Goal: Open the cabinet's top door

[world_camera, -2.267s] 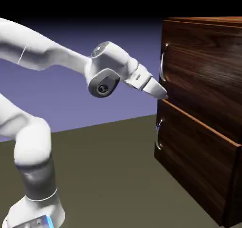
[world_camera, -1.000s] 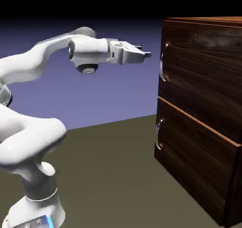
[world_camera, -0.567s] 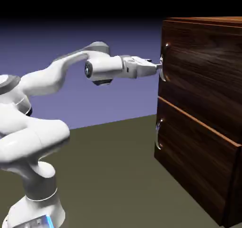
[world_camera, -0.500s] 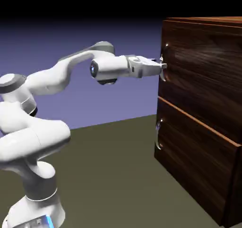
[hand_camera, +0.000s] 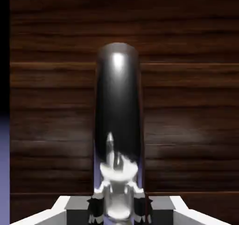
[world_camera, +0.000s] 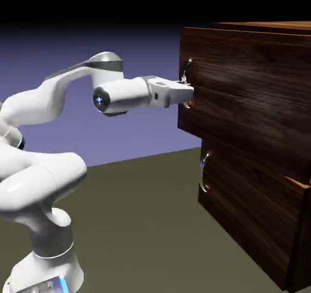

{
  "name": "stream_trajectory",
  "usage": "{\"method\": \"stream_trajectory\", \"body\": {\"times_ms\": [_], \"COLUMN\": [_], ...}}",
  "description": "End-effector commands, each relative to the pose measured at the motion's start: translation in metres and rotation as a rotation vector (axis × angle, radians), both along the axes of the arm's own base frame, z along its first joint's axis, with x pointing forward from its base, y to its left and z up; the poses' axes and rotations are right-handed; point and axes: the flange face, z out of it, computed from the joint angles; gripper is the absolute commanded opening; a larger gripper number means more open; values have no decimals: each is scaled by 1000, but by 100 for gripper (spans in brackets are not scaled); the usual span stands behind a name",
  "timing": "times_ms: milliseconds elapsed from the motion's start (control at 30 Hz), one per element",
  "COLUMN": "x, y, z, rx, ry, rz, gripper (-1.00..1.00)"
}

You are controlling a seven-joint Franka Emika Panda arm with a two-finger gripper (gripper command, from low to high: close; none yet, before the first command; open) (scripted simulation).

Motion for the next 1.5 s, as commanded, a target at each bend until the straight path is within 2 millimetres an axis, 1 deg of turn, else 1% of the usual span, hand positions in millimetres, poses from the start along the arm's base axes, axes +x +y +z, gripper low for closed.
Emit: {"method": "stream_trajectory", "body": {"times_ms": [0, 133, 300, 600, 767, 867, 967, 1167, 1467], "x": [-9, -38, -65, -102, -120, -130, -132, -126, -119], "y": [-7, -32, -59, -105, -134, -149, -154, -151, -140], "z": [0, 0, 0, 0, 0, -4, -11, -20, -20], "rx": [0, 0, 0, 0, -1, 0, -5, -29, -60], "ry": [0, 0, 0, 0, 0, 17, 56, 111, 120], "rz": [24, 111, 198, 331, 408, 443, 451, 440, 407], "gripper": [-100, -100, -100, -100, -100, -100, -100, -100, -100]}}
